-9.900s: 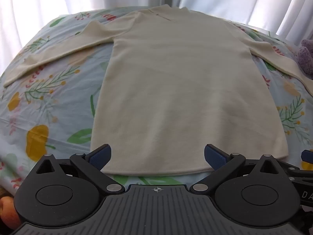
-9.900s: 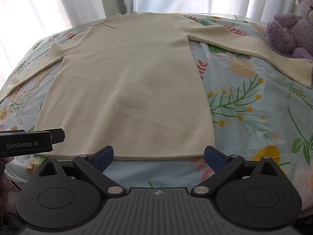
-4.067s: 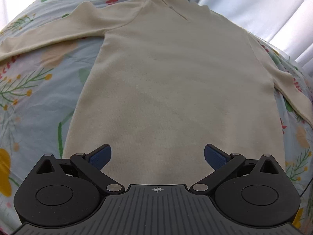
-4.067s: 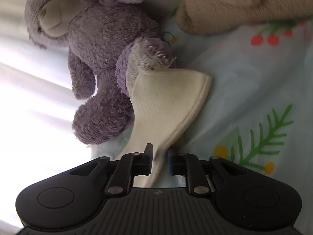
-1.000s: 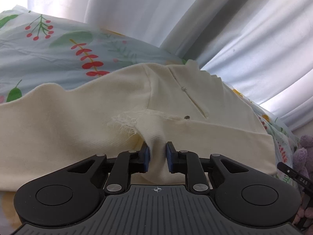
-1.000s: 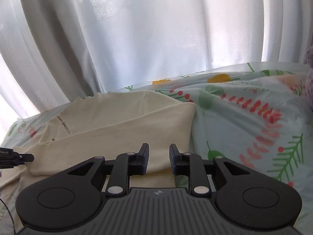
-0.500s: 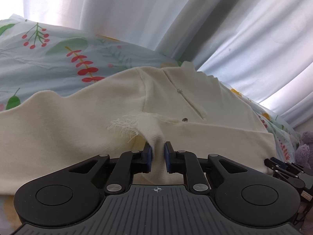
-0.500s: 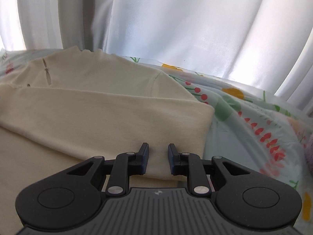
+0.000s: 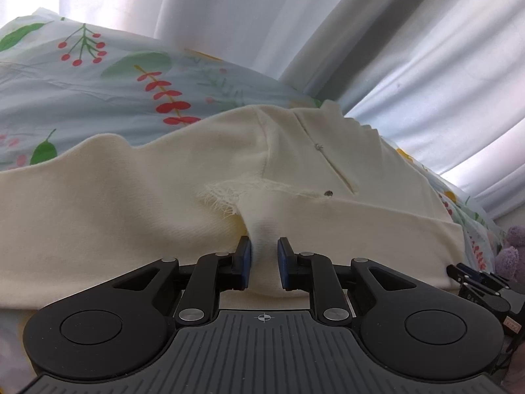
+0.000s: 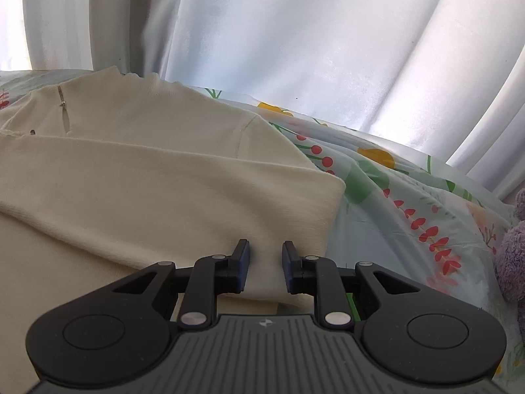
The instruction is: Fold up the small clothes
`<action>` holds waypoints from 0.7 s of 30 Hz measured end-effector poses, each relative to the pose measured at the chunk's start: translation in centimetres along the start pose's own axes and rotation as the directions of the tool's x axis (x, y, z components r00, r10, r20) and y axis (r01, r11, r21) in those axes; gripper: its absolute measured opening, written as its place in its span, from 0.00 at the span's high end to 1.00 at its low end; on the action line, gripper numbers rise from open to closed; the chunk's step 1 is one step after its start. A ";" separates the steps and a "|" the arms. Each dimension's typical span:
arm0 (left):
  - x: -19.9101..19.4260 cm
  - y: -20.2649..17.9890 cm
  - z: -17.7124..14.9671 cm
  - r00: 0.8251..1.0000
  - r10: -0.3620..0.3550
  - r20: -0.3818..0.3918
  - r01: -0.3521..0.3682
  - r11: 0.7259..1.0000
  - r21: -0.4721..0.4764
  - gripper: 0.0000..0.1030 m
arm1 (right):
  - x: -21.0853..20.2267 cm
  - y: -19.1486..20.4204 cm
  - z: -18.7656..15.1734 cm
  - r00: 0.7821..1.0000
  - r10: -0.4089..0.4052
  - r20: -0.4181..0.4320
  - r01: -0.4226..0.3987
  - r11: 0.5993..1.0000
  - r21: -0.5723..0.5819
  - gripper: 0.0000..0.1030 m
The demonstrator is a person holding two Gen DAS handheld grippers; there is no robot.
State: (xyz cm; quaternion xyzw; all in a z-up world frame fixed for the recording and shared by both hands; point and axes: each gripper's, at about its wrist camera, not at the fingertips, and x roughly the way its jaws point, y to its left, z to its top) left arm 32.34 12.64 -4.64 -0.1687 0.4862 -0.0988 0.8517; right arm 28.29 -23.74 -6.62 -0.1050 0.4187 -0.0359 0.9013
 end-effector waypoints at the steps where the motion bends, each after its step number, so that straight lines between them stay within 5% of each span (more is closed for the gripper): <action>1: 0.1 -0.1 -0.1 1.000 0.021 -0.002 -0.021 1.000 0.010 0.81 | -0.1 0.1 0.0 1.000 0.009 0.000 -0.009 1.000 -0.004 0.81; 5: -0.2 0.2 -0.5 0.996 0.091 0.018 -0.091 0.996 0.004 0.83 | -1.9 0.3 0.1 0.994 0.107 0.016 -0.108 0.994 0.032 0.81; 7: -1.8 0.8 -0.7 0.990 0.119 0.079 -0.116 0.992 -0.039 0.59 | -3.3 1.0 -0.1 0.989 0.144 0.043 -0.145 0.989 0.030 0.81; 11: -6.1 4.1 -2.7 0.958 0.193 0.214 -0.142 0.962 -0.235 0.32 | -6.0 2.8 -0.6 0.967 0.240 0.080 -0.243 0.970 0.027 0.81; 14: -8.8 8.1 -4.9 0.932 0.276 0.235 -0.165 0.901 -0.401 0.28 | -7.3 4.0 -1.2 0.942 0.322 0.089 -0.327 0.944 0.043 0.76; 21: -13.8 19.2 -9.2 0.877 0.434 0.205 -0.148 0.651 -0.744 0.41 | -7.7 5.1 -2.0 0.916 0.389 0.099 -0.398 0.912 0.099 0.70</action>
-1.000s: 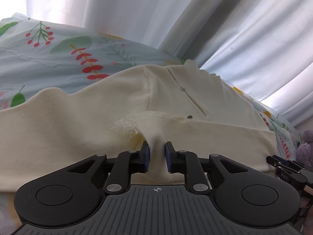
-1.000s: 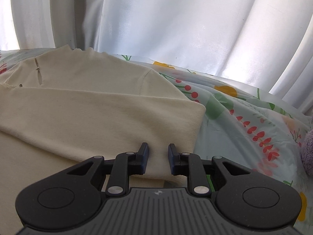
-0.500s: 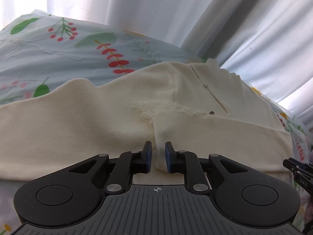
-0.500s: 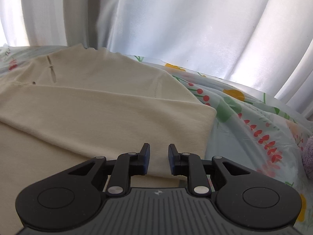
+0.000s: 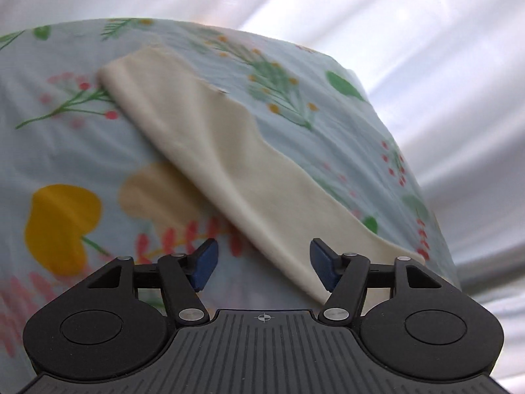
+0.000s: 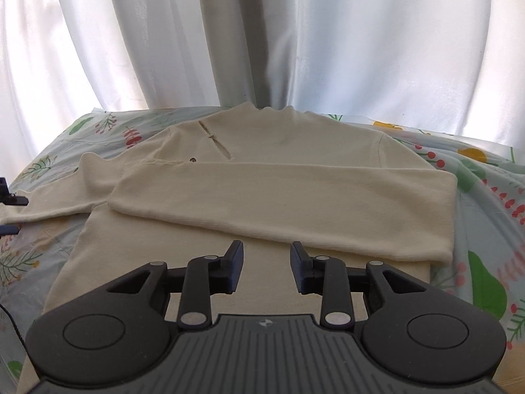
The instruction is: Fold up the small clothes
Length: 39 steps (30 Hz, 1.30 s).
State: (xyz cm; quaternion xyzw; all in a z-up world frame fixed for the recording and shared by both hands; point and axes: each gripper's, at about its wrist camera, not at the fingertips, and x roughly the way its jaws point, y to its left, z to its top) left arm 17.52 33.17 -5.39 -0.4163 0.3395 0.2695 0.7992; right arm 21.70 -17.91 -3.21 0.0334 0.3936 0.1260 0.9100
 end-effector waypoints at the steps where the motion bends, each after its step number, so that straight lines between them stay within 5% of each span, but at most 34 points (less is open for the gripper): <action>1: 0.1 1.1 0.7 1.000 -0.009 0.021 0.010 0.999 -0.034 0.43 | 0.1 0.0 -0.1 1.000 0.004 -0.003 -0.004 1.000 0.012 0.70; 8: 1.0 4.9 4.7 0.987 0.016 0.158 0.020 0.974 -0.225 0.53 | 0.4 0.2 -0.3 1.000 0.011 -0.028 -0.010 0.999 0.037 0.70; 11: 1.8 6.4 6.3 0.983 -0.005 0.186 0.059 0.957 -0.282 0.65 | 0.3 0.3 -0.4 1.000 0.009 -0.028 -0.008 1.000 0.029 0.70; 13: 2.2 7.2 7.0 0.980 -0.009 0.196 0.072 0.946 -0.317 0.86 | 0.3 0.3 -0.4 1.000 0.004 -0.031 -0.003 0.999 0.033 0.70; 16: 2.1 7.9 7.4 0.975 0.005 0.221 0.070 0.941 -0.330 0.91 | 0.2 -0.1 -0.5 0.999 -0.003 -0.035 0.005 0.999 0.047 0.70; 19: 1.2 6.7 7.2 0.967 -0.021 0.253 0.087 0.964 -0.252 0.92 | 0.1 -0.6 -0.6 0.999 -0.015 -0.032 0.017 0.998 0.062 0.70; 23: -1.6 0.8 5.6 0.941 -0.168 0.295 0.164 0.986 0.040 0.92 | -0.1 -1.5 -0.7 0.999 -0.024 -0.021 0.026 0.995 0.098 0.70; 26: -4.1 -6.0 2.3 0.904 -0.361 0.228 0.283 0.907 0.313 0.92 | -0.3 -2.1 -0.8 1.000 -0.025 -0.012 0.026 0.992 0.122 0.70; 30: -6.5 -14.7 -5.4 0.820 -0.572 0.024 0.466 0.692 0.552 0.91 | -0.7 -2.3 -0.7 1.000 -0.015 0.007 0.014 0.991 0.134 0.70; 32: -6.2 -17.6 -9.5 0.793 -0.603 -0.085 0.532 0.618 0.579 0.74 | -0.9 -2.2 -0.6 1.000 0.001 0.019 -0.003 0.991 0.136 0.70; 33: -5.6 -18.8 -11.7 0.786 -0.599 -0.152 0.561 0.590 0.581 0.51 | -0.9 -2.2 -0.6 1.000 0.012 0.025 -0.015 0.991 0.136 0.70; 35: -4.1 -19.9 -15.5 0.807 -0.541 -0.237 0.563 0.580 0.589 0.51 | -0.7 -2.3 -0.5 0.999 0.031 0.024 -0.034 0.989 0.141 0.70; 39: -2.1 -18.3 -18.8 0.862 -0.421 -0.283 0.504 0.647 0.573 0.51 | 0.0 -2.7 0.2 0.994 0.108 0.009 -0.108 0.976 0.188 0.70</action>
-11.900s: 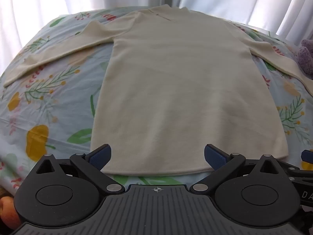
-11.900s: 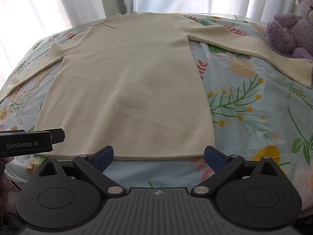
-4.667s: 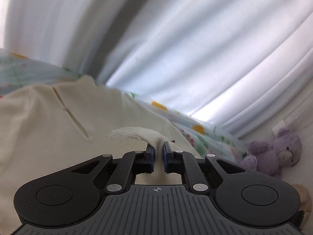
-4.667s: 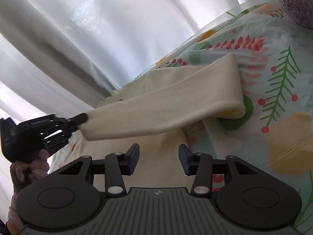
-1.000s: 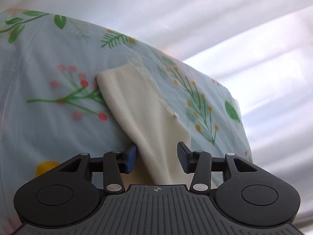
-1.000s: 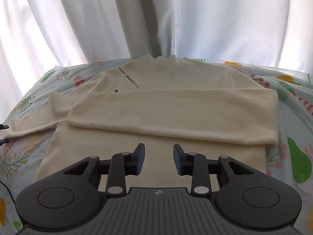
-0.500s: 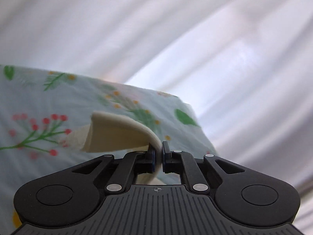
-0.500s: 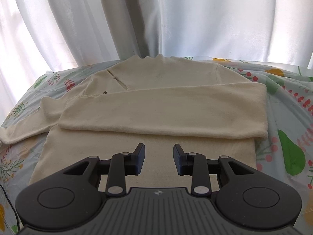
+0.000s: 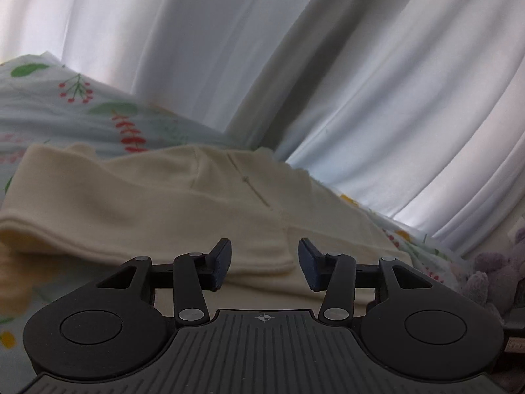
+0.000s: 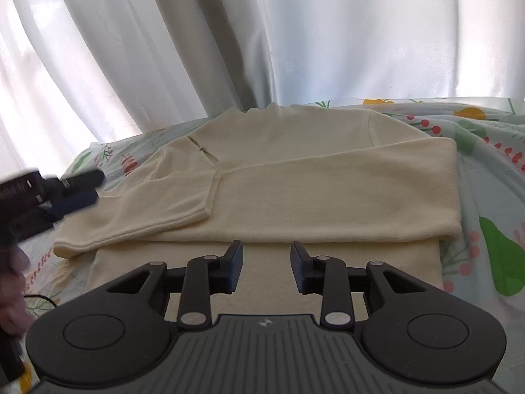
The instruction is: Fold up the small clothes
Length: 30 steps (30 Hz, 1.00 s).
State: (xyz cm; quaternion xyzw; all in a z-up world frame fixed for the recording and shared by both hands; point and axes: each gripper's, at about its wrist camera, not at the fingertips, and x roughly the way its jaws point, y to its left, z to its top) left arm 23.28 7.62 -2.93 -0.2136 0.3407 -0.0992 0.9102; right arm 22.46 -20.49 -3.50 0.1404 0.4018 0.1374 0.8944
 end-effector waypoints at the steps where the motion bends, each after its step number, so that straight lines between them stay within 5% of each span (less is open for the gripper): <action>1: 0.0 0.7 -0.6 1.000 0.022 -0.020 -0.023 0.999 -0.024 0.51 | 0.4 0.0 0.4 0.999 0.038 -0.008 -0.038 0.999 0.017 0.70; 7: -0.6 3.6 -1.8 0.978 0.203 -0.056 -0.203 0.979 0.006 0.51 | 4.8 0.6 3.0 0.972 0.225 -0.069 -0.215 0.968 0.131 0.62; 14: -1.3 5.1 -1.9 0.979 0.192 -0.070 -0.197 0.978 -0.076 0.51 | 10.7 2.8 4.4 0.962 0.223 -0.159 -0.198 0.967 0.161 0.62; 18: -1.1 4.9 -1.7 0.978 0.197 -0.069 -0.201 0.977 -0.067 0.51 | 11.0 4.4 4.8 0.979 0.132 -0.156 -0.125 0.991 0.052 0.94; 21: -1.3 5.0 -1.1 0.976 0.208 -0.060 -0.212 0.974 -0.073 0.51 | 7.8 4.4 5.1 0.991 0.128 -0.027 -0.128 0.992 -0.010 0.95; 25: -1.2 5.5 0.1 0.972 0.230 -0.037 -0.232 0.969 -0.084 0.51 | 2.3 2.0 5.5 0.985 -0.035 0.169 0.038 0.999 -0.016 0.95; 30: -0.4 5.7 0.9 0.972 0.232 -0.041 -0.235 0.968 -0.093 0.51 | 0.0 -3.8 4.7 0.952 -0.236 0.193 0.236 0.971 0.027 0.95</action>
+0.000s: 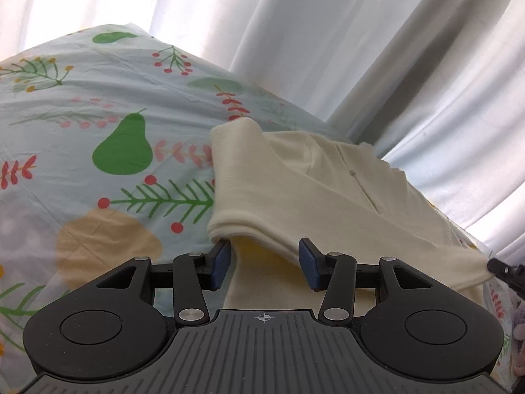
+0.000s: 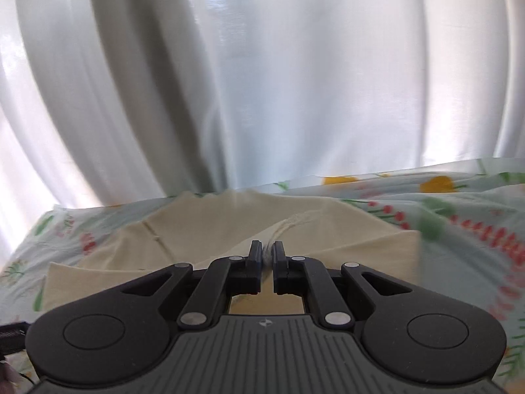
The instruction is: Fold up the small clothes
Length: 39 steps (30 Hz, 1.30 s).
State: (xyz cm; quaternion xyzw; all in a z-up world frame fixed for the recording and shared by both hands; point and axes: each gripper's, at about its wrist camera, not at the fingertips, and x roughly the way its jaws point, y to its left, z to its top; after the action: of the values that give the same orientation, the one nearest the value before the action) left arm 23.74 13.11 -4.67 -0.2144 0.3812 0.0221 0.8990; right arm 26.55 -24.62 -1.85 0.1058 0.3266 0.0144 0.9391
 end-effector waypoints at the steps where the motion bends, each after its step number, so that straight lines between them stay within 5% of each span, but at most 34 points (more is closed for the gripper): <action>1: 0.2 -0.2 0.0 1.000 0.000 -0.004 0.000 1.000 0.004 0.51 | 0.5 -1.3 -0.3 0.999 -0.015 -0.028 0.016 1.000 0.017 0.94; 5: 0.6 -0.8 -0.2 1.000 -0.007 -0.016 0.008 1.000 0.027 0.50 | 2.0 -4.4 -1.7 0.992 0.027 -0.126 -0.017 0.997 0.082 0.89; 7: 0.8 -1.0 -0.3 1.000 0.002 -0.019 -0.001 0.999 0.042 0.49 | 2.6 -4.8 -2.0 0.988 0.038 -0.150 -0.024 0.995 0.094 0.68; 8: 0.9 -1.1 -0.3 1.000 0.007 -0.022 -0.006 0.999 0.046 0.49 | 2.9 -4.8 -2.1 0.987 0.047 -0.155 -0.032 0.995 0.099 0.67; 14: 1.4 -1.1 -0.5 0.999 0.024 -0.046 -0.021 0.998 0.058 0.48 | 4.4 -2.5 -2.1 0.980 0.038 -0.195 -0.034 0.999 0.028 0.68; 19: 1.6 -1.2 -0.7 0.998 0.044 -0.054 -0.040 0.996 0.080 0.47 | 4.3 -1.7 -1.5 0.987 0.016 -0.158 -0.020 1.000 -0.021 0.94; 22: 1.7 -1.1 -0.6 0.997 0.059 -0.052 -0.055 0.995 0.082 0.46 | 1.4 -0.7 -0.9 0.997 -0.078 0.015 0.079 0.989 -0.128 0.95; 24: 1.8 -1.0 -0.5 0.997 0.068 -0.044 -0.064 0.995 0.082 0.46 | 0.2 -0.5 -0.7 0.981 -0.166 0.103 0.182 0.968 -0.171 0.96; 28: 1.8 -0.8 -0.1 0.996 0.071 -0.051 -0.068 0.996 0.061 0.46 | 1.7 -2.5 -1.2 0.977 -0.211 0.035 0.213 0.963 -0.162 0.95; 32: 0.9 -0.4 0.5 0.996 0.088 -0.035 -0.087 0.996 0.027 0.46 | 1.7 -4.3 -2.0 0.950 -0.312 0.013 0.312 0.942 -0.127 0.92; 34: -0.1 -0.5 1.0 0.996 0.081 -0.022 -0.080 0.997 0.022 0.46 | 0.0 -5.5 -1.9 0.964 -0.267 0.013 0.267 0.963 -0.036 0.71; 36: -1.0 -1.1 1.3 0.998 0.055 0.001 -0.055 0.998 0.034 0.46 | -1.3 -6.2 -2.0 0.990 -0.138 -0.012 0.139 0.987 0.077 0.57; 39: -1.0 -2.7 1.4 1.000 -0.007 0.007 0.007 0.998 0.059 0.42 | -1.9 -7.0 -2.6 0.996 0.078 -0.040 -0.066 0.968 0.243 0.57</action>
State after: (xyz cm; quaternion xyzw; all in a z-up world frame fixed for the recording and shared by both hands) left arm 24.50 11.31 -2.08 -0.1890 0.3777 0.0083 0.9064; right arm 23.20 -31.17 -4.15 0.2305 0.3448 0.0115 0.9099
